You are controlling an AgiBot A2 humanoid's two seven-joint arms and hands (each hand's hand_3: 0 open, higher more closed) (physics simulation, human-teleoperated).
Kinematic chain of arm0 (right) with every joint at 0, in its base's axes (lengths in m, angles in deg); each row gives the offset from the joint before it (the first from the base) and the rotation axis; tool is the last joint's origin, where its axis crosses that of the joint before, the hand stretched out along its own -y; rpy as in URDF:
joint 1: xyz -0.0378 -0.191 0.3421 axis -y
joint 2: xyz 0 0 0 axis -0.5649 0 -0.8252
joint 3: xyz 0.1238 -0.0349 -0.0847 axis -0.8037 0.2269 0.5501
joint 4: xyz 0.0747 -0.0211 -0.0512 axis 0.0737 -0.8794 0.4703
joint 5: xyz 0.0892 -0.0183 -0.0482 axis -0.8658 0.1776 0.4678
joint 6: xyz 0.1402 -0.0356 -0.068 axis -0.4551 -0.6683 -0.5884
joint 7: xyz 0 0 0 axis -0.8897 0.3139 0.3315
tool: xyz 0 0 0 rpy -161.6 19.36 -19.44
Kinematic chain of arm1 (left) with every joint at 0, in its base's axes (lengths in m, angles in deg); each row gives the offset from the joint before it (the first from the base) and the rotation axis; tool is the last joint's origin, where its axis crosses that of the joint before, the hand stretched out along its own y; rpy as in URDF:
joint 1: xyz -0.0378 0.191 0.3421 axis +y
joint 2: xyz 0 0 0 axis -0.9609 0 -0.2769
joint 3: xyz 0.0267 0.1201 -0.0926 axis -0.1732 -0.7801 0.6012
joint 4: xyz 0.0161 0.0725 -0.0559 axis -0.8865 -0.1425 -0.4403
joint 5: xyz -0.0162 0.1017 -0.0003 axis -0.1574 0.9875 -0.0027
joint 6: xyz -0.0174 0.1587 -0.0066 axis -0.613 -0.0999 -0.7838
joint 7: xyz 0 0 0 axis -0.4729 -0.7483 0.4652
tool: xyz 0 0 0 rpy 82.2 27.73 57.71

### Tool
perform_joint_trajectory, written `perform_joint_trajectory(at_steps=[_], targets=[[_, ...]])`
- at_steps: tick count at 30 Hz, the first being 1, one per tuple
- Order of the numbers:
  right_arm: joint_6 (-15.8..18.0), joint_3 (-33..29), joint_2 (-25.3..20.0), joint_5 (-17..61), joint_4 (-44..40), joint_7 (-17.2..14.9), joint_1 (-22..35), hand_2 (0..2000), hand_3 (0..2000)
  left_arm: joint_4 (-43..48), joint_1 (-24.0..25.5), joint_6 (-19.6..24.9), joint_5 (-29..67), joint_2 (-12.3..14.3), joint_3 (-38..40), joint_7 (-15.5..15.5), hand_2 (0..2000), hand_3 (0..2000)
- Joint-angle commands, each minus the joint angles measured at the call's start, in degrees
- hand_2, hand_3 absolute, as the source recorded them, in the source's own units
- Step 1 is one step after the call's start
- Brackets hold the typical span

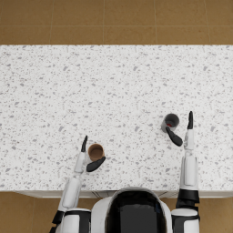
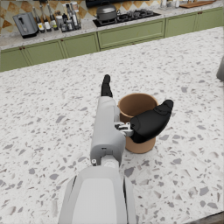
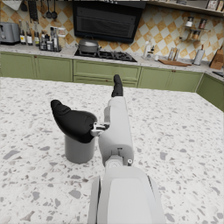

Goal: Pick up two cups and pour the berry on the right into the cup on the left

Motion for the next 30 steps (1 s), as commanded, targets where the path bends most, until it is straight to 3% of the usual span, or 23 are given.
perform_joint_trajectory(at_steps=[1, 7, 14, 30], targets=[[0.0, 0.41, -0.22, 0.0, -3.82, 0.0, 1.54, 0, 0, -2.0, 0.13, 0.0, 0.0, 0.08, -0.18, 0.0, 0, 0], [0.0, 0.1, -0.96, 0.0, -7.2, 0.0, 3.1, 0, 0, -5.65, -0.74, 0.13, -0.01, 1.18, -0.01, -0.02, 0, 0], [0.0, 3.59, -1.96, -0.01, -11.67, 0.0, 4.69, 0, 0, -4.99, -0.12, 0.08, -0.01, 1.83, -1.39, -0.01, 0, 0], [-0.06, 4.82, -4.38, 0.0, -24.57, 0.01, 10.5, 0, 0, -4.68, 0.52, -0.09, -0.01, 3.35, -1.46, 0.0, 0, 0]])
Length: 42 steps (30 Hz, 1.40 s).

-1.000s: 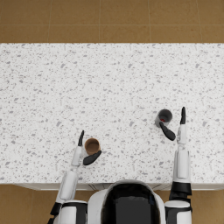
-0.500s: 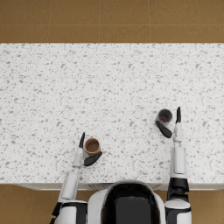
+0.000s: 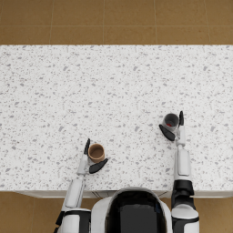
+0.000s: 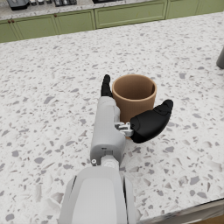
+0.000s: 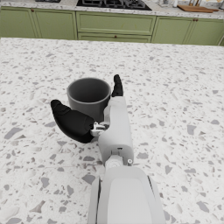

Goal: Pick up two cups and pour the berry on the right into the cup on the left

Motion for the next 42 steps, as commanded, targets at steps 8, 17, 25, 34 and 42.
perform_joint_trajectory(at_steps=[8, 17, 25, 34, 42], targets=[[-0.08, 0.51, -0.98, 0.0, -3.8, 0.0, 2.99, 0, 0, -2.46, -1.36, 0.02, 0.0, 1.34, -0.4, -0.01, 0, 0], [2.81, -0.92, -1.44, 0.01, 4.33, 0.3, -0.12, 2000, 1280, 0.46, -2.25, 1.04, 0.0, 2.58, -0.12, -0.25, 2000, 1280], [3.77, 2.07, -1.75, 0.01, 26.45, 0.22, -4.06, 2000, 1280, 0.66, -12.19, 1.47, 0.0, 8.84, -4.53, -0.25, 2000, 1280], [3.85, 3.99, -2.92, 9.04, 38.42, 0.33, -2.75, 2000, 1280, -3.54, -20.97, 1.78, 8.98, 14.55, -8.45, -0.21, 2000, 1280], [4.42, 6.41, -4.14, 23.6, 41.26, 0.37, -0.97, 2000, 1280, -8.67, -25.96, 2.11, 23.51, 17.53, -10.08, -0.18, 2000, 1280]])
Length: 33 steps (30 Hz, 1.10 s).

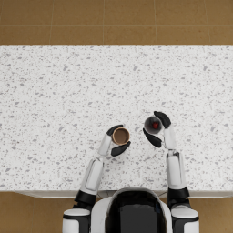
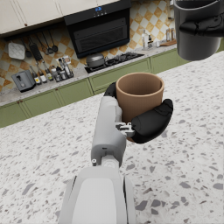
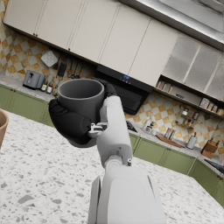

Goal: Pick up two cups and pour the berry on the right into the cup on the left

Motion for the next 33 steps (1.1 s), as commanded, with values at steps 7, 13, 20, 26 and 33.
perform_joint_trajectory(at_steps=[7, 13, 20, 26, 33], targets=[[0.33, 3.83, -1.82, 12.81, 2.09, 0.04, 3.36, 2000, 1280, -5.36, -6.29, 0.19, 5.83, 3.33, -1.7, 0.06, 2000, 1280], [0.57, 6.62, -2.76, 23.83, 3.44, 0.1, 4.13, 2000, 1280, -9.67, -10.63, 0.27, 6.38, 0.81, -6.62, 0.08, 2000, 1280], [0.81, 6.12, -3.11, 36.7, 4.08, 0.16, 3.78, 2000, 1280, -12.89, -12.32, 0.31, 6.46, 2.12, -4.91, 0.1, 2000, 1280], [0.82, 7.6, -3.71, 47.75, 4.41, 0.18, 4.08, 2000, 1280, -13.79, -13.07, 0.1, 6.46, 2.79, -4.18, 0.08, 2000, 1280], [0.88, 9.31, -4.36, 60.64, 4.52, 0.25, 4.16, 2000, 1280, -15.01, -13.74, 0.16, 6.46, 3.43, -3.5, 0.09, 2000, 1280]])
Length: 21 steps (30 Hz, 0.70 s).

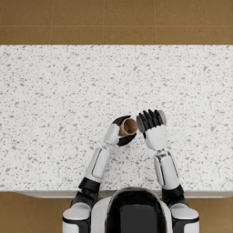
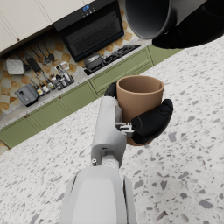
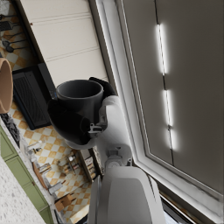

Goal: Pick up two cups and pour the berry on the right into the cup on the left

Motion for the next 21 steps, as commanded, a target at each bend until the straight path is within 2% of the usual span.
perform_joint_trajectory(at_steps=[1, 8, 9, 10, 21], targets=[[0.02, 0.42, -0.62, 1.84, 0.47, 0.01, 0.88, 2000, 1280, 0.0, -1.16, 0.01, 0.0, 0.57, 0.49, 0.0, 2000, 1280], [0.09, 0.88, -1.02, 14.71, 0.84, 0.03, 0.61, 2000, 1280, -0.79, -1.32, 0.21, 0.0, 0.96, 0.44, -0.01, 2000, 1280], [0.12, 1.26, -1.18, 16.55, 1.05, 0.04, 0.7, 2000, 1280, -1.25, -7.1, 0.24, 0.0, -9.31, -13.98, -0.01, 2000, 1280], [0.12, 1.71, -1.24, 18.38, 1.2, 0.05, 0.65, 2000, 1280, -1.25, -2.64, 0.34, -0.04, -1.71, -3.06, -0.02, 2000, 1280], [-0.46, 2.31, -2.19, 38.51, 1.73, 0.04, 0.36, 2000, 1280, -2.04, -2.74, 0.74, 0.01, -1.0, -2.23, 0.0, 2000, 1280]])
